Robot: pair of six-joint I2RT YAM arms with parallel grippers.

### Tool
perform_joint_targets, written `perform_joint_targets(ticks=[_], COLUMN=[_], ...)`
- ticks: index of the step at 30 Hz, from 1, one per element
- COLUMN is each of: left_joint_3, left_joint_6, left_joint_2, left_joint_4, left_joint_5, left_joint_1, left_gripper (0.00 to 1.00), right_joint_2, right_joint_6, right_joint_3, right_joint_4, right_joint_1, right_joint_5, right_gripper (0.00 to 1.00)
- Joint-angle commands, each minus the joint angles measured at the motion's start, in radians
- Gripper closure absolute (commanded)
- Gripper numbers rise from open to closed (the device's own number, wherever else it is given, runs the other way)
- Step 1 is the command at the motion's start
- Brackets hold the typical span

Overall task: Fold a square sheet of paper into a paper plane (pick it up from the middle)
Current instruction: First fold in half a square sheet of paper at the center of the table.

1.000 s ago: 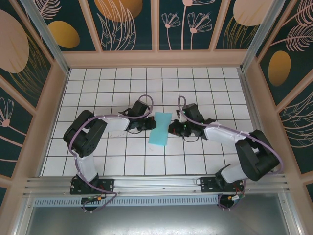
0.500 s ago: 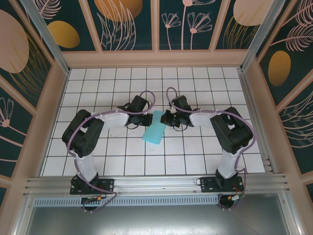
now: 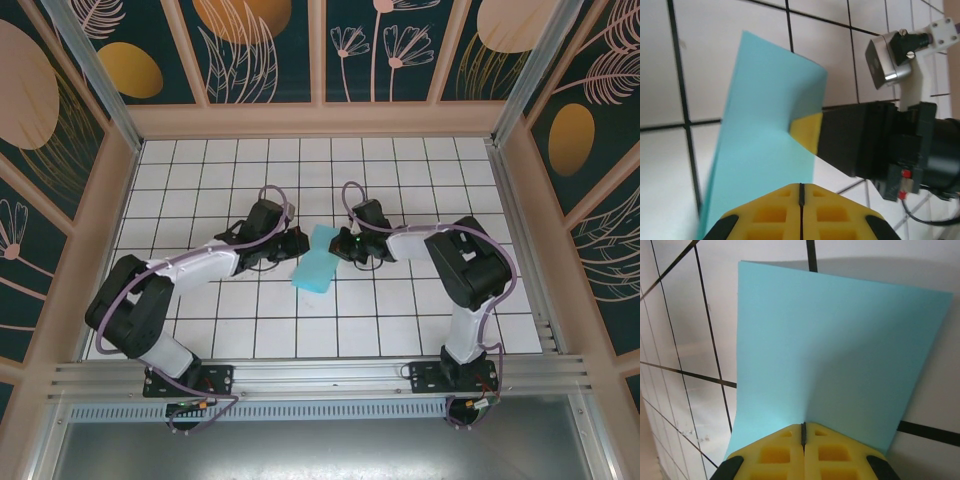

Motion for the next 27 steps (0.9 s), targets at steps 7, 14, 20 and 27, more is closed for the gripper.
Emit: perform_joint_targets(ticks=[7,14,20,27], left_joint_3=[-0.018,0.060,0.084,0.100], left_joint_6=[-0.203,-0.138,-0.122,-0.112], left_joint_2=[0.051,0.140,0.204,0.238], left_joint_4=[0.109,0.011,-0.015,-0.032], left_joint_5=[0.067,0.036,0.027,0.016], left_joint_1=[-0.105,-0.150,-0.156,-0.157], left_gripper=[0.96,1.00,1.00,1.00], right_joint_2=[-0.162,-0.198,-0.162,-0.122], right_joint_6=[0.049,0.047,0.037,0.027], right_joint_3=[-0.104,-0.157,-0.151,-0.137], right_joint_4=[0.072,0.054,0.067,0.077], right_joint_1=[-0.019,-0.038,-0.037,-0.034], right_joint_5=[-0.023,-0.030,-0.061,-0.093], right_gripper=[1.00,1.00,1.00,1.00])
